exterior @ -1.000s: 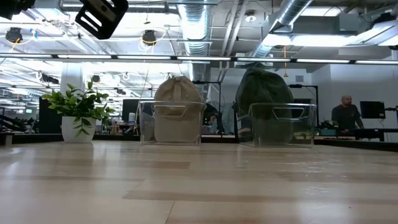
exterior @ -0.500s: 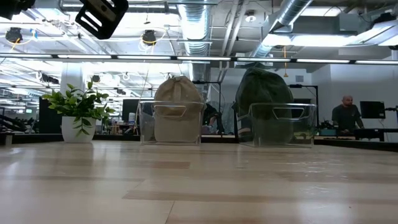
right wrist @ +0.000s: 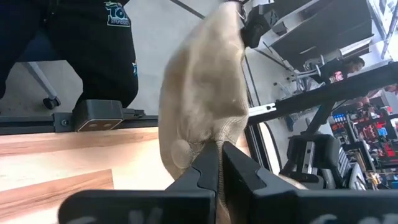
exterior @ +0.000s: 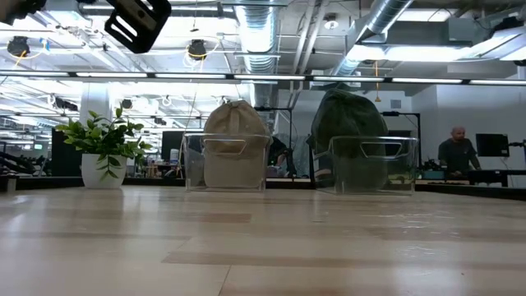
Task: Pick & Place hat
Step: Put the brown cap into the left transparent bin
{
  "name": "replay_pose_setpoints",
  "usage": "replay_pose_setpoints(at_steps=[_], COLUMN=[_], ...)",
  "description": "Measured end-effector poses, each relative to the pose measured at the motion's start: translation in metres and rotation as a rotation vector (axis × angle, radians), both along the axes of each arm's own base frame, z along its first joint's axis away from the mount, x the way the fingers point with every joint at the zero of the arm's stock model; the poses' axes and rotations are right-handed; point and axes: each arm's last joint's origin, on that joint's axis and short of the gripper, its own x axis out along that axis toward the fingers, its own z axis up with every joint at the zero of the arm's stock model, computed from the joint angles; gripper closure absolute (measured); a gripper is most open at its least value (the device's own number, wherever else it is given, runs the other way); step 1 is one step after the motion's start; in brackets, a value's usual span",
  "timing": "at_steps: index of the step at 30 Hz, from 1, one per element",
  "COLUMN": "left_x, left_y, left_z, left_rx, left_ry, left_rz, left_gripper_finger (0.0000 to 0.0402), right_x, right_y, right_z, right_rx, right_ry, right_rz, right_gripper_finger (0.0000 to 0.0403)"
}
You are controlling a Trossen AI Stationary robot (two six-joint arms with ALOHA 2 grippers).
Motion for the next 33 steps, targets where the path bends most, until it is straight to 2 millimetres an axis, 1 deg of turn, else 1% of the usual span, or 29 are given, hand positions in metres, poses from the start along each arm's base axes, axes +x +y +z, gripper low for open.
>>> replay_pose_setpoints(at_steps=[3, 7, 15, 24, 28, 33], left_x=[0.001, 0.001, 0.003, 0.003, 0.003, 0.002], left_y=[0.001, 0.001, 0.005, 0.007, 0.007, 0.005], left_z=[0.000, 0.000, 0.000, 0.000, 0.000, 0.000], left_rx=[0.005, 0.007, 0.029, 0.039, 0.069, 0.117], left_ry=[-0.004, -0.006, -0.023, -0.027, -0.043, -0.068], left_rz=[0.039, 0.055, 0.189, 0.252, 0.246, 0.230], left_gripper_finger=[0.0374, 0.0356, 0.0304, 0.0254, 0.0242, 0.0241], right_x=[0.000, 0.000, 0.000, 0.000, 0.003, 0.007], right_y=[0.000, 0.000, 0.000, -0.002, -0.007, -0.017], right_z=[0.000, 0.000, 0.000, -0.002, -0.004, -0.007], right_rx=[0.000, 0.001, 0.001, 0.017, 0.030, 0.051], right_ry=[0.000, 0.000, 0.001, 0.037, 0.082, 0.133], right_rz=[0.000, 0.002, 0.002, -0.030, -0.073, -0.142], right_gripper_finger=[0.0401, 0.0402, 0.0402, 0.0403, 0.0403, 0.0403])
